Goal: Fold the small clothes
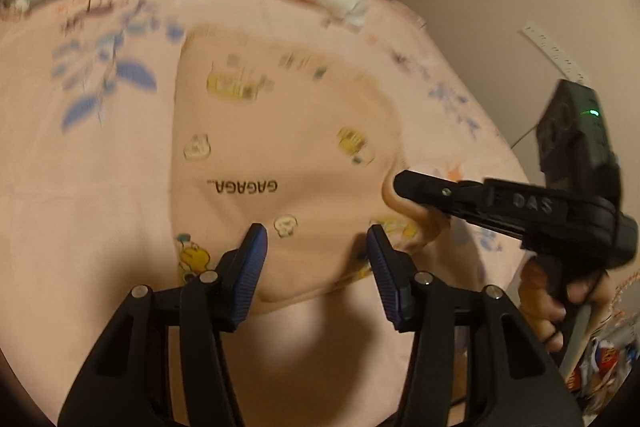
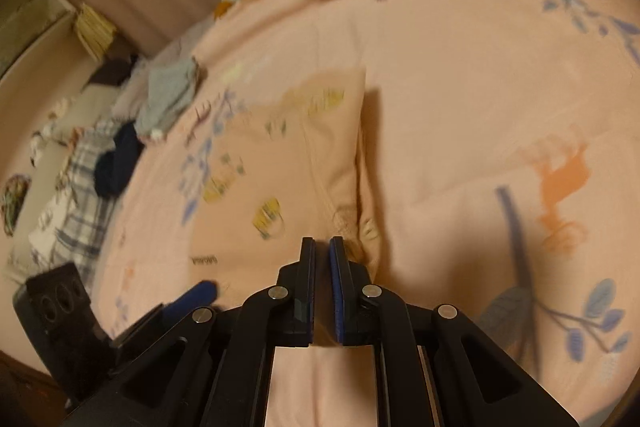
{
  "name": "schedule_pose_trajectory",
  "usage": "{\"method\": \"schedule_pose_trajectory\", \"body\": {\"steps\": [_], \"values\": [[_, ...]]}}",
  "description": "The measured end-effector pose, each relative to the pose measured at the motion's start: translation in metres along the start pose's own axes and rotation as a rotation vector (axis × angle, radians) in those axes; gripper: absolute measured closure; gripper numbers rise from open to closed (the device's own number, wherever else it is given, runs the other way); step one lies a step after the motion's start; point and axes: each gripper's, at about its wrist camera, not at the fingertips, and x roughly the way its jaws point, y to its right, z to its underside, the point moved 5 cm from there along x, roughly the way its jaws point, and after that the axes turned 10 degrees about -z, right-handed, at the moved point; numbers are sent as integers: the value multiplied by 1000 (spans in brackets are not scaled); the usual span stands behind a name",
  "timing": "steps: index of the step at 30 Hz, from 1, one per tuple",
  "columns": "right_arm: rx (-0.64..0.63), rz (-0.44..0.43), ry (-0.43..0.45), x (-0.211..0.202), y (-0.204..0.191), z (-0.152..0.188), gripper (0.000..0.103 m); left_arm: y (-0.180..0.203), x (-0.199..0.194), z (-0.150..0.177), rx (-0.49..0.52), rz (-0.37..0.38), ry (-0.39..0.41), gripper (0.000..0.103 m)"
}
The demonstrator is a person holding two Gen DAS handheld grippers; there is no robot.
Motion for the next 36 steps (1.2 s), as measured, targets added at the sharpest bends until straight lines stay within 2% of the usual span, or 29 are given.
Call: {"method": "schedule_pose_trajectory", "body": {"steps": [2,6,10,13,18,21,23,25,28,31,32,34,36], "values": [[18,-1,-6,1,6,9,92,-5,-2,3,-21,38,8,52],[90,-48,-3,-7,17,17,92,-10,-7,9,-11,72,-23,54],[4,31,-31,-11,4,22,92,-17,-12,15,-34,99,-35,54],[15,55,-33,-14,4,22,92,-12,-15,16,-14,82,-38,54],[36,109,-14,-32,9,23,92,-1,-19,21,86,-13,-18,50],[76,101,41,-48,15,20,82,2,-22,23,114,-21,-20,35],[100,110,79,-56,19,19,73,2,-23,23,117,-21,-21,18],[126,110,100,-58,23,17,59,-1,-28,21,93,-22,-3,16],[176,86,119,-58,30,15,51,-6,-31,15,60,-53,9,14],[239,73,89,-53,38,12,38,-15,-37,9,42,-128,47,5],[239,62,71,-50,39,8,37,-18,-40,6,41,-148,71,3],[224,47,64,-49,36,1,34,-27,-42,-3,38,-137,98,1],[205,30,57,-46,35,-9,27,-35,-38,-14,21,-128,78,1]]}}
